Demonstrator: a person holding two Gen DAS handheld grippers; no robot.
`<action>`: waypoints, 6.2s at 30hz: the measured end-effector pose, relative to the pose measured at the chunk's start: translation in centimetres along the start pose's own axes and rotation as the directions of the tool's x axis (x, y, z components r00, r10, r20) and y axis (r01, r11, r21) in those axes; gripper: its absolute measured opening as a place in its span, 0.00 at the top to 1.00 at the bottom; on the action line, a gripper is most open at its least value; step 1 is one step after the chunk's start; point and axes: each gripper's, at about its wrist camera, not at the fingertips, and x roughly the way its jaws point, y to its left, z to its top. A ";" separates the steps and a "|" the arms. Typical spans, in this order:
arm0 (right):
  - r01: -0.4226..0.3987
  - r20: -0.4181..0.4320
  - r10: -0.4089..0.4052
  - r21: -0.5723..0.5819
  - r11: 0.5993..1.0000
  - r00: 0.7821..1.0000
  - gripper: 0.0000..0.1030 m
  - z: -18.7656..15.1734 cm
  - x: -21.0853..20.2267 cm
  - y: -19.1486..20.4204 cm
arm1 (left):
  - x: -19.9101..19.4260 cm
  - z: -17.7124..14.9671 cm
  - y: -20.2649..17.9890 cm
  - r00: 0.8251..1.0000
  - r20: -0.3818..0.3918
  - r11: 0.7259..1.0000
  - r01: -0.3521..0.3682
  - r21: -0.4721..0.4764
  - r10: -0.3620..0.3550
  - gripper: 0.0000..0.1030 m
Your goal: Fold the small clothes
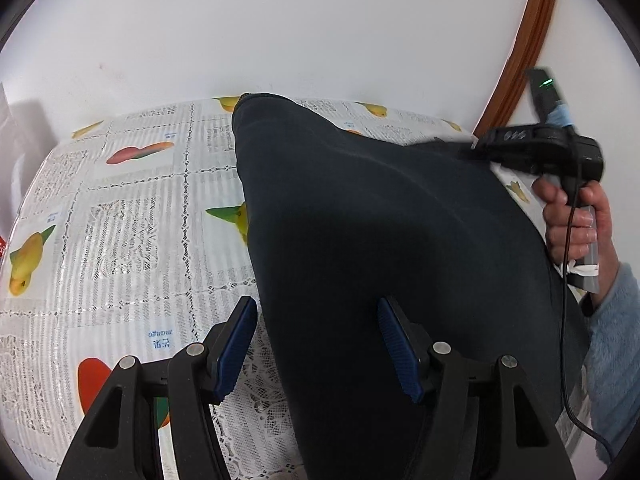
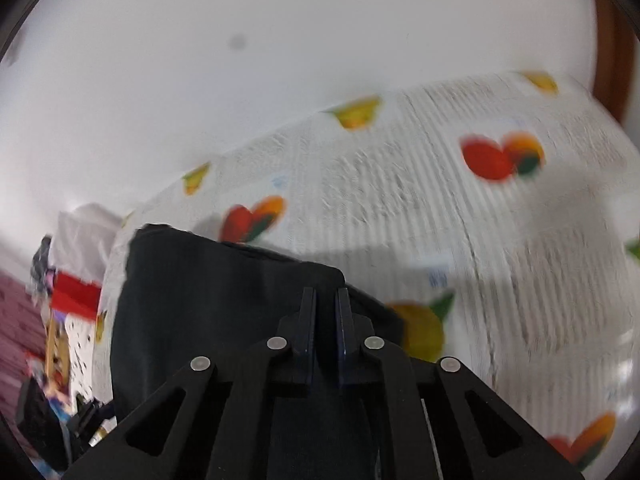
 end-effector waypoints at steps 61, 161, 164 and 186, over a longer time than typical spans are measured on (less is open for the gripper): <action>0.083 0.190 -0.080 -0.011 0.996 0.979 0.62 -24.4 -19.1 -1.4 | -9.8 -11.5 -1.1 0.997 -0.007 0.997 -0.081 -0.002 0.081 0.40; 0.177 0.162 -0.159 -0.100 0.979 0.974 0.64 -18.4 -16.8 1.7 | -9.3 -12.5 -1.5 0.997 0.001 0.995 -0.080 0.063 0.080 0.42; 0.203 0.160 -0.180 -0.142 0.969 0.971 0.56 -21.8 -18.6 1.8 | -8.5 -12.9 -2.1 0.996 -0.004 0.993 -0.090 0.081 0.090 0.42; 0.174 0.163 -0.161 -0.066 0.983 0.973 0.87 -24.6 -13.4 3.1 | -6.7 -11.0 -3.1 0.991 0.058 0.991 -0.125 0.054 0.122 0.86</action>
